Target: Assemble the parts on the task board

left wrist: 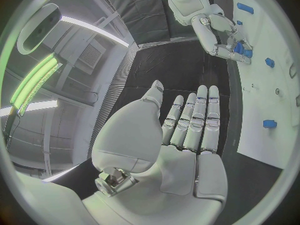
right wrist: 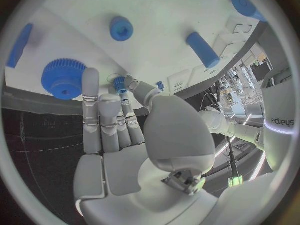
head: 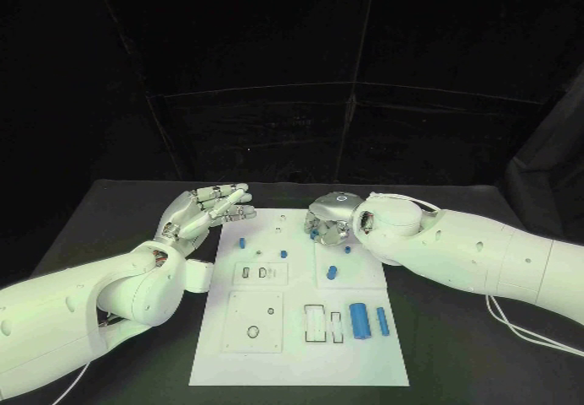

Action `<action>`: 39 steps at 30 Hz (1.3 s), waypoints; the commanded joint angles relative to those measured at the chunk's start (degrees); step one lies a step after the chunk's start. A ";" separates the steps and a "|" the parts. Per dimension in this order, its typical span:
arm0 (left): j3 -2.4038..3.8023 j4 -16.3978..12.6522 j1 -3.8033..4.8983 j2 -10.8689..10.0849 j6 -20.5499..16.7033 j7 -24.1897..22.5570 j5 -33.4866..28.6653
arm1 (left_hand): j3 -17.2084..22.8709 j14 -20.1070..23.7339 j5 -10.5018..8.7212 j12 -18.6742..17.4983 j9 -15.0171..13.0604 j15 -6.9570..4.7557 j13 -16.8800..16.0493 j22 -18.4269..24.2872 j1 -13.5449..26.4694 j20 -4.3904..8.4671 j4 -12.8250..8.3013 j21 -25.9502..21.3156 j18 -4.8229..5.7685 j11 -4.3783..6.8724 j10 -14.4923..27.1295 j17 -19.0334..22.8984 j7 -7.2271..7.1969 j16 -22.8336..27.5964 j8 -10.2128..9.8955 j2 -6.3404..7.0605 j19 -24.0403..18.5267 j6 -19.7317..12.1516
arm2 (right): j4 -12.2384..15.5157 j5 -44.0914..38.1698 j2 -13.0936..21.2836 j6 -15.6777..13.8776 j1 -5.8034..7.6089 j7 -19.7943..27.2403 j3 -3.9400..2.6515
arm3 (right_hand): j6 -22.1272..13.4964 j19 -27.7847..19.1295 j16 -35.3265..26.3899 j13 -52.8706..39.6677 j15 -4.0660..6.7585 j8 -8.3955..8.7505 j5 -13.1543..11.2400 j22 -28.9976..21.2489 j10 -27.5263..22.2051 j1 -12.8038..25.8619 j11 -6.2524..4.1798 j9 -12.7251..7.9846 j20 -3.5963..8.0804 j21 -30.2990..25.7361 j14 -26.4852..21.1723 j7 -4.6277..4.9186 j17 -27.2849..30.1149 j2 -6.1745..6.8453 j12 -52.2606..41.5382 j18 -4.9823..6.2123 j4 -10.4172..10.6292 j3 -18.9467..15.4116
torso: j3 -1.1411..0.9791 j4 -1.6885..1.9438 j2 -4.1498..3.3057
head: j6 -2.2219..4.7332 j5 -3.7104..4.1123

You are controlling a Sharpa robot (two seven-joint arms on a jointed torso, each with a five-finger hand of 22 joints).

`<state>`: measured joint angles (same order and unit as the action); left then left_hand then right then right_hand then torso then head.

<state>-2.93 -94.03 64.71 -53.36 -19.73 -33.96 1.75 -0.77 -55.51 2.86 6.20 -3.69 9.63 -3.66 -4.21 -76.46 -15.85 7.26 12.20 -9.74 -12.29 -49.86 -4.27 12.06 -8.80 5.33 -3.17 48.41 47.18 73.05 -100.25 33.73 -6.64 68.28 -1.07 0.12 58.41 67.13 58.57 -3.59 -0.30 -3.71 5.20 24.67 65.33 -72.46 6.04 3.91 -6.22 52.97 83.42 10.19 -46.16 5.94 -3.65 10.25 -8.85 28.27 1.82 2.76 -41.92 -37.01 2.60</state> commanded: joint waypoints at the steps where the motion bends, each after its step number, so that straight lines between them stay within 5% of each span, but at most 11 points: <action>1: 0.05 0.01 0.10 0.06 0.81 -0.22 0.30 | -0.05 -0.21 -0.16 -0.24 0.04 0.12 0.04 0.05 -0.18 0.01 -0.38 -0.30 -0.67 -0.07 0.29 0.08 2.96 0.36 -0.28 -0.40 0.35 -0.14 | 0.10 -0.64 0.10 0.05 -0.01 0.04 0.06 | 0.46 -0.35 0.59 -0.05 -0.06 -0.36 0.43 0.11 0.68 0.15 -0.15 0.08 0.21 0.33 0.27 -0.01 -0.36 -0.34 -0.35 0.37 0.16 0.31 | 0.05 0.10 -0.01 | -0.07 0.06; 8: 0.04 0.09 0.10 0.02 0.85 -0.26 0.30 | 0.02 -0.29 -0.16 -0.26 0.01 0.11 0.03 0.09 -0.26 0.01 -0.53 -0.36 -0.67 -0.06 0.25 0.08 2.93 0.40 -0.29 -0.52 0.44 0.09 | 0.33 -0.67 0.21 -5.90 -0.02 -0.47 0.06 | 3.91 0.88 6.00 -0.61 1.14 -1.73 -2.04 2.58 5.59 -2.20 -1.77 0.61 1.16 3.09 1.66 -1.51 -6.57 -2.53 -1.85 0.19 0.13 3.05 | 0.06 0.11 -0.01 | -0.11 0.04; 14: 0.04 0.12 0.10 -0.02 0.90 -0.28 0.30 | 0.06 -0.35 -0.16 -0.26 -0.02 0.10 0.02 0.11 -0.30 0.02 -0.60 -0.39 -0.68 -0.04 0.21 0.08 2.90 0.42 -0.27 -0.58 0.50 0.33 | 0.59 -1.00 0.37 -9.74 -0.02 -1.19 0.05 | 5.27 1.76 7.55 -1.49 1.86 -2.20 -2.23 5.56 9.14 -3.44 -2.75 0.83 1.84 5.45 1.77 -2.20 -8.22 -2.60 -3.18 -0.23 -0.43 3.54 | 0.07 0.12 -0.06 | -0.12 -0.02; 23: 0.04 0.12 0.10 -0.08 0.94 -0.24 0.30 | 0.10 -0.41 -0.16 -0.25 -0.05 0.08 0.01 0.13 -0.33 0.03 -0.69 -0.44 -0.68 -0.01 0.14 0.08 2.85 0.44 -0.27 -0.66 0.57 0.53 | 1.45 -1.18 0.02 -12.99 -0.01 -1.90 0.02 | 5.15 1.83 7.78 -1.69 1.99 -1.98 -2.23 6.18 9.39 -3.52 -2.82 0.76 2.03 6.01 1.70 -2.22 -8.36 -2.29 -3.11 -0.34 -0.50 3.47 | 0.11 0.13 -0.08 | 0.02 -0.31; 39: 0.05 0.20 0.19 0.29 1.08 -0.21 0.30 | 0.12 -0.44 -0.16 -0.25 -0.05 0.07 0.00 0.15 -0.36 0.03 -0.74 -0.46 -0.69 0.00 0.12 0.08 2.83 0.46 -0.27 -0.68 0.59 0.50 | -5.66 -0.74 -6.76 -15.44 0.06 -2.24 0.00 | 4.95 1.75 8.05 -1.73 1.95 -1.73 -2.16 6.39 9.14 -3.60 -2.74 0.68 2.06 6.28 1.67 -2.15 -8.62 -2.17 -2.80 -0.38 -0.52 3.57 | 0.29 0.50 -0.32 | 0.21 -0.35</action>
<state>-2.94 -93.71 64.77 -53.10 -19.40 -33.86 1.76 -0.62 -55.51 2.87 6.20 -3.70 9.63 -3.66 -4.15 -76.71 -15.67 6.79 11.97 -9.74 -12.29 -49.86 -4.27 12.06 -8.60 5.33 -3.42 48.58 47.19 67.62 -100.98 27.09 -20.60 68.18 -3.18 0.16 63.41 68.79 66.43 -4.85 1.24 -5.62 2.64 31.02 71.27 -75.36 6.43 4.66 -4.57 58.93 83.94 8.00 -54.72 3.66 -6.62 10.24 -9.23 31.62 2.05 3.18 -42.14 -36.75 2.20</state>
